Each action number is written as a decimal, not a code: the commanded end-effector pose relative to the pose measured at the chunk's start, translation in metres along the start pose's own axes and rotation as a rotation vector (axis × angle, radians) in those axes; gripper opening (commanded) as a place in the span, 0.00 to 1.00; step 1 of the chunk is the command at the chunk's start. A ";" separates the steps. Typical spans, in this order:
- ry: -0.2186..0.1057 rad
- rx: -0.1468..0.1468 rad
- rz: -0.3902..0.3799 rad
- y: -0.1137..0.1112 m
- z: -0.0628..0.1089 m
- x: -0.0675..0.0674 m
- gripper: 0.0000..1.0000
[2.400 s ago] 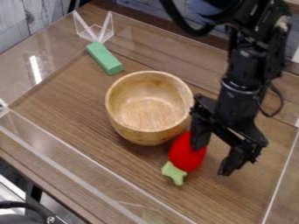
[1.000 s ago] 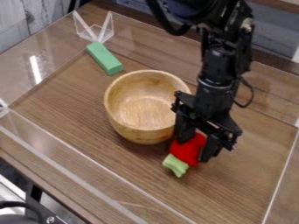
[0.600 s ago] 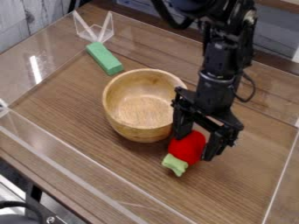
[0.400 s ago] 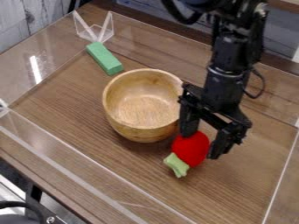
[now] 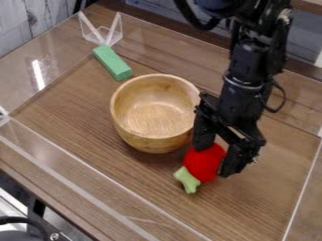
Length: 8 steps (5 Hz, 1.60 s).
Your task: Move the red object to the left side of the table
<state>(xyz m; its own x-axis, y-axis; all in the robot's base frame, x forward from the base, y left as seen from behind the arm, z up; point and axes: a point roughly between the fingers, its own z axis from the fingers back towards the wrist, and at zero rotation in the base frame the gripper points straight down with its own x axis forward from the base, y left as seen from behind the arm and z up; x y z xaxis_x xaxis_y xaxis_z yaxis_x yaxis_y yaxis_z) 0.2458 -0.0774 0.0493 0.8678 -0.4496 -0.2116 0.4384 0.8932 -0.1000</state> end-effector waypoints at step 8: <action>-0.286 -0.037 0.428 0.041 0.082 -0.048 0.00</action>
<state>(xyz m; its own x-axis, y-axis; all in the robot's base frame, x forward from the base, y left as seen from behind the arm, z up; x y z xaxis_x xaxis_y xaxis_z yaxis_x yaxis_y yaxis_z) 0.2381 -0.0183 0.1242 0.9996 -0.0280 -0.0091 0.0270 0.9949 -0.0973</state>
